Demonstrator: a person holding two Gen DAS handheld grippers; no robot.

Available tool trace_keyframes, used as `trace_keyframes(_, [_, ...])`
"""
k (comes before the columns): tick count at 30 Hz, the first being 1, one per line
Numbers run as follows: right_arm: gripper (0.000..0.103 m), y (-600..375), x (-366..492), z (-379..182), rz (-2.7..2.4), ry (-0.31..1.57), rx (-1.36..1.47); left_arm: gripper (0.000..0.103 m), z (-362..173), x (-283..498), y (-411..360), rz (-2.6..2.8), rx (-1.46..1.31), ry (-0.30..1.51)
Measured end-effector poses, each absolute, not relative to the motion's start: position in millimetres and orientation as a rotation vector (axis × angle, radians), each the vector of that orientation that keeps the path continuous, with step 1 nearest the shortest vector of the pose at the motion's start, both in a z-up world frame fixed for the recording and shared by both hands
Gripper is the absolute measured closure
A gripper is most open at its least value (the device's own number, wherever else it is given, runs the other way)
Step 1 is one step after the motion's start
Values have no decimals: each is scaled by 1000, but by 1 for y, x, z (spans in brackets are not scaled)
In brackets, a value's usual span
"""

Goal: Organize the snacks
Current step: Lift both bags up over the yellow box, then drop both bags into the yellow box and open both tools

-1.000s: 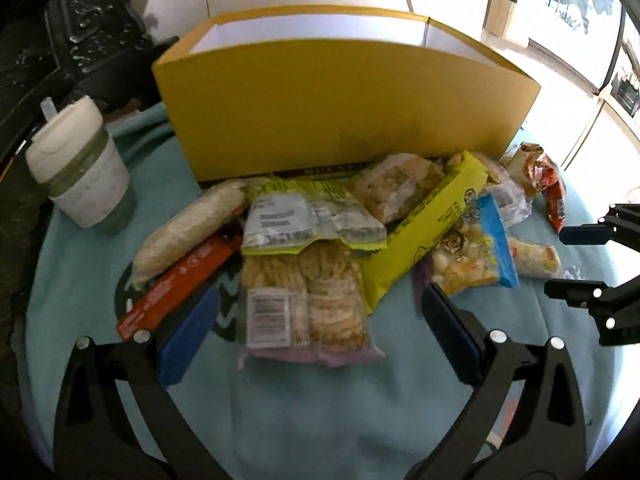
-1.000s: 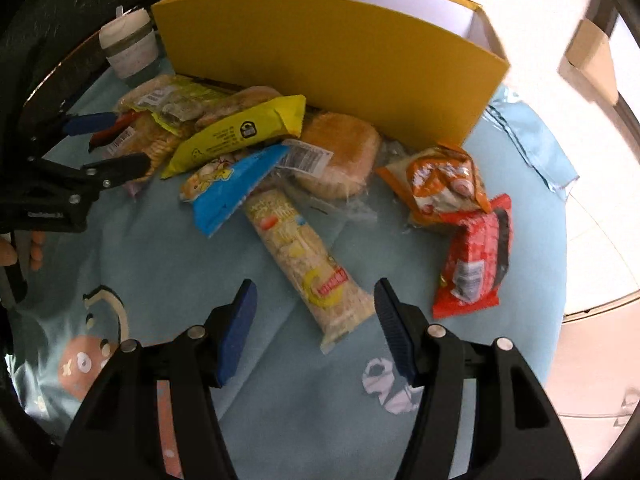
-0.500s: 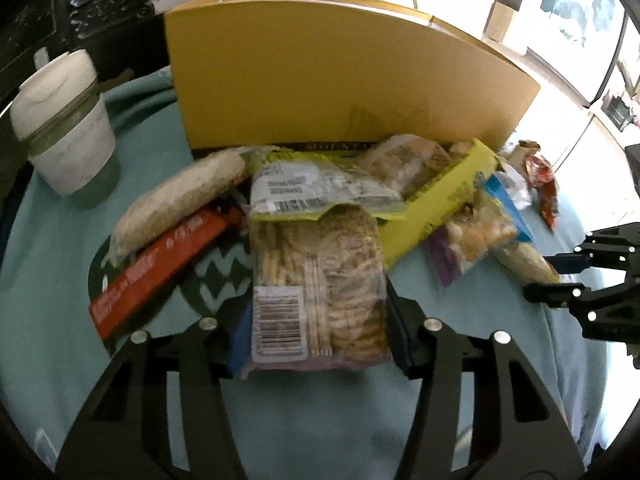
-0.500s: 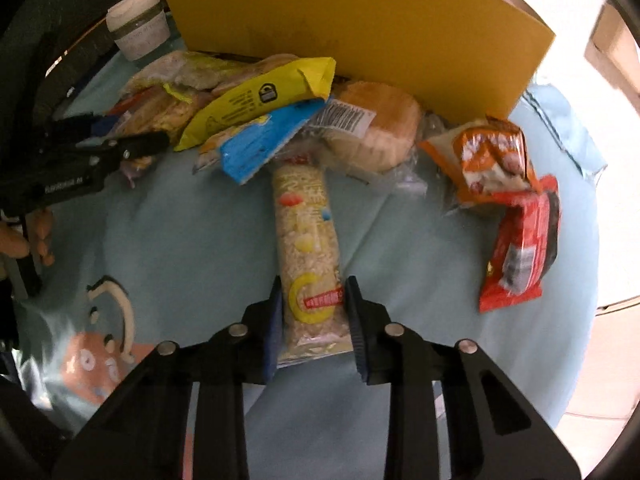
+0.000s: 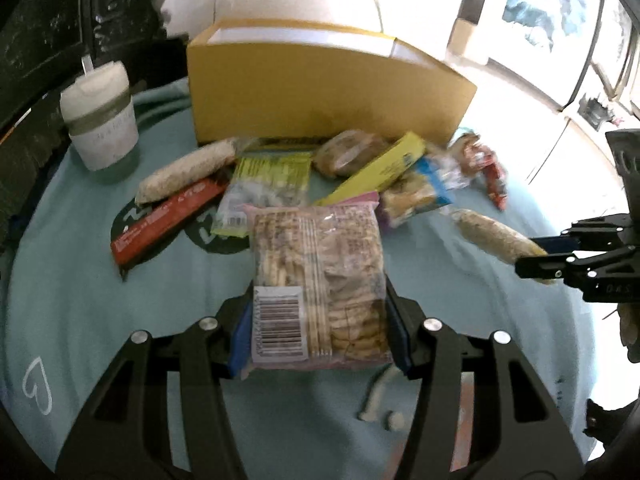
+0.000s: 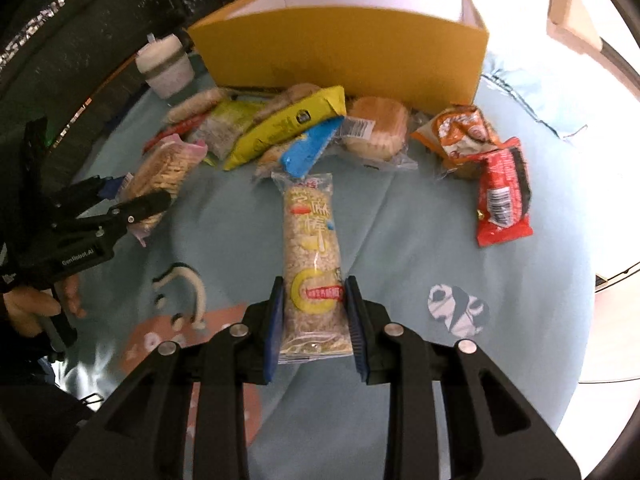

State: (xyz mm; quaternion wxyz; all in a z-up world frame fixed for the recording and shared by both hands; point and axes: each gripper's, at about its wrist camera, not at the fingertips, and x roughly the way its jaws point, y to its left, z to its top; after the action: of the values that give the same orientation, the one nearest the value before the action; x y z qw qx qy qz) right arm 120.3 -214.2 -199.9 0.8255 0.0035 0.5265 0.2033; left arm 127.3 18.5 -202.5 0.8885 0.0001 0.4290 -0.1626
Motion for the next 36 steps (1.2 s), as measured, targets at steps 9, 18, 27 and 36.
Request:
trace_keyframes(9, [73,-236,101,-153,423,1027,116,48,-155,118,14,-366,-25,797])
trace_keyframes(18, [73,-251,128,-57,417,817,150,48,-87,165,1,-317,-30,711])
trace_keyframes(27, [73,-255,207,17,365,689,97,48,-4,252,-22,-317,3,578])
trace_keyframes(36, [62,-236,302,19,323,745,93,3,16,327,-45,-247,78,551])
